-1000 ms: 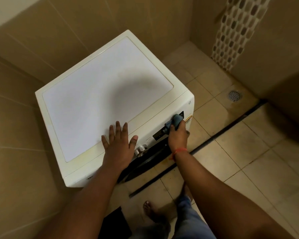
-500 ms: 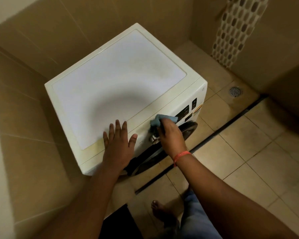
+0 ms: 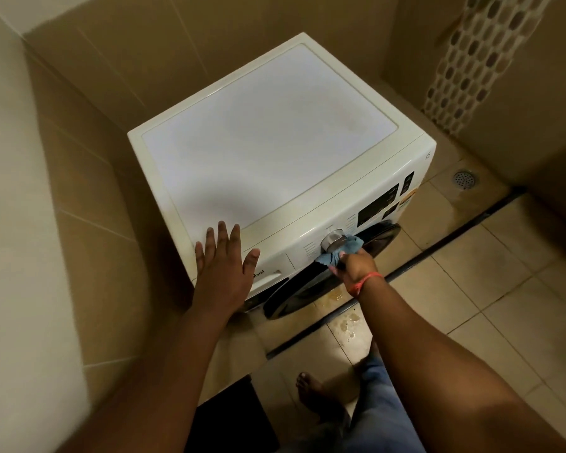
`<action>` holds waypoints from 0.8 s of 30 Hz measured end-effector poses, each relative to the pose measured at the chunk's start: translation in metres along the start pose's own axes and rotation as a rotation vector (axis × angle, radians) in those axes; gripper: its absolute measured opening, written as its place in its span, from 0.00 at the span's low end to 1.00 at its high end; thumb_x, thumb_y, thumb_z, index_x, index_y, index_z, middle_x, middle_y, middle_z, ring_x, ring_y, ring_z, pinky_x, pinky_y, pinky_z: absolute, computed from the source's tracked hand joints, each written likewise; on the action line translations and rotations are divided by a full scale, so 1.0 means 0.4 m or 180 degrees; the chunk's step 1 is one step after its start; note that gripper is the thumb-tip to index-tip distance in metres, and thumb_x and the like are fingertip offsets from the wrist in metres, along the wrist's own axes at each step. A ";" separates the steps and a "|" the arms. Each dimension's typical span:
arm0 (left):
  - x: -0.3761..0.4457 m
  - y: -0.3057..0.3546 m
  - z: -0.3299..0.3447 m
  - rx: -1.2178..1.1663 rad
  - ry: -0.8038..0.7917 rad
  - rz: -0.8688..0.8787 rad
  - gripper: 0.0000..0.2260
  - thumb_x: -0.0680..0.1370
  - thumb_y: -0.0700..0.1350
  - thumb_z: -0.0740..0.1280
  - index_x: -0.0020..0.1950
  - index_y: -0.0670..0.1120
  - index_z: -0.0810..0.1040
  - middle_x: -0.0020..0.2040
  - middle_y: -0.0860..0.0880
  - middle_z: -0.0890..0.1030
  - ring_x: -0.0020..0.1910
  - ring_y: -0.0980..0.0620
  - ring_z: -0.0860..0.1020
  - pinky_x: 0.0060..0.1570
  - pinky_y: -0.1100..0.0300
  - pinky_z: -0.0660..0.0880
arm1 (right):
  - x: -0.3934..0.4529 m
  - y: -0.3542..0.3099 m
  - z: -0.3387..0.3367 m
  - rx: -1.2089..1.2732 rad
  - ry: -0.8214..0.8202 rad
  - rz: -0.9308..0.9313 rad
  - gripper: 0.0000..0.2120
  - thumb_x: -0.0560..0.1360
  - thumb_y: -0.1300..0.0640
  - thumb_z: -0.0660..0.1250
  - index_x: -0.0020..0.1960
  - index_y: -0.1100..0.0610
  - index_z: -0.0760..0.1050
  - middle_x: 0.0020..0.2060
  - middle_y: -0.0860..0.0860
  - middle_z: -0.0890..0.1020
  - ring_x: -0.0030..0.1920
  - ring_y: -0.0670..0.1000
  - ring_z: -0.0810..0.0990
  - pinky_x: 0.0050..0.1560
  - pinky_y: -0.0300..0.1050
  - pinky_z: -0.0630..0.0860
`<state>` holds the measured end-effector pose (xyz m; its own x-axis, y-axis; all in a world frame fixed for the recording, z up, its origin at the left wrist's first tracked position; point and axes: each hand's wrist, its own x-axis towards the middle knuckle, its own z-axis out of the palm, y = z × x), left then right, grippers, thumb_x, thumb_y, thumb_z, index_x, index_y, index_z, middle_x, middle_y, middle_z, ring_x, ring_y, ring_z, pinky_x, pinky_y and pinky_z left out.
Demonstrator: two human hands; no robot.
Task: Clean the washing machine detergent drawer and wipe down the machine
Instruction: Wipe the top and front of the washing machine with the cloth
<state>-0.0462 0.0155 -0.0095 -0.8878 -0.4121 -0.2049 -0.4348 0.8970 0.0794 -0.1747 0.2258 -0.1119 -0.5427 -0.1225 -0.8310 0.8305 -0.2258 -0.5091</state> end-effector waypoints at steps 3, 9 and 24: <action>-0.005 -0.016 0.005 -0.0009 -0.0006 -0.0024 0.36 0.77 0.65 0.37 0.81 0.48 0.48 0.81 0.44 0.45 0.80 0.44 0.42 0.77 0.44 0.41 | -0.024 0.013 0.034 0.0129 0.0011 0.0428 0.12 0.77 0.73 0.59 0.50 0.59 0.76 0.60 0.61 0.76 0.57 0.60 0.78 0.49 0.51 0.82; 0.000 -0.014 -0.005 -0.0187 0.0048 0.0061 0.33 0.80 0.64 0.38 0.81 0.48 0.46 0.81 0.45 0.44 0.79 0.46 0.40 0.77 0.45 0.39 | -0.101 0.071 0.120 0.0658 -0.0406 0.0485 0.16 0.79 0.70 0.58 0.65 0.61 0.70 0.61 0.62 0.76 0.53 0.61 0.81 0.48 0.51 0.82; 0.045 0.023 -0.061 -0.0729 0.0237 0.0070 0.29 0.82 0.60 0.47 0.80 0.45 0.55 0.81 0.43 0.52 0.80 0.43 0.47 0.76 0.42 0.44 | -0.240 -0.141 0.157 -0.0781 -0.1614 -0.1023 0.14 0.78 0.65 0.56 0.59 0.58 0.75 0.52 0.58 0.81 0.52 0.58 0.82 0.50 0.48 0.81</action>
<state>-0.0700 0.0123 0.0115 -0.9024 -0.4112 -0.1290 -0.4307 0.8498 0.3039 -0.1770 0.1896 0.0107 -0.7108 -0.5405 -0.4502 0.5888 -0.1072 -0.8011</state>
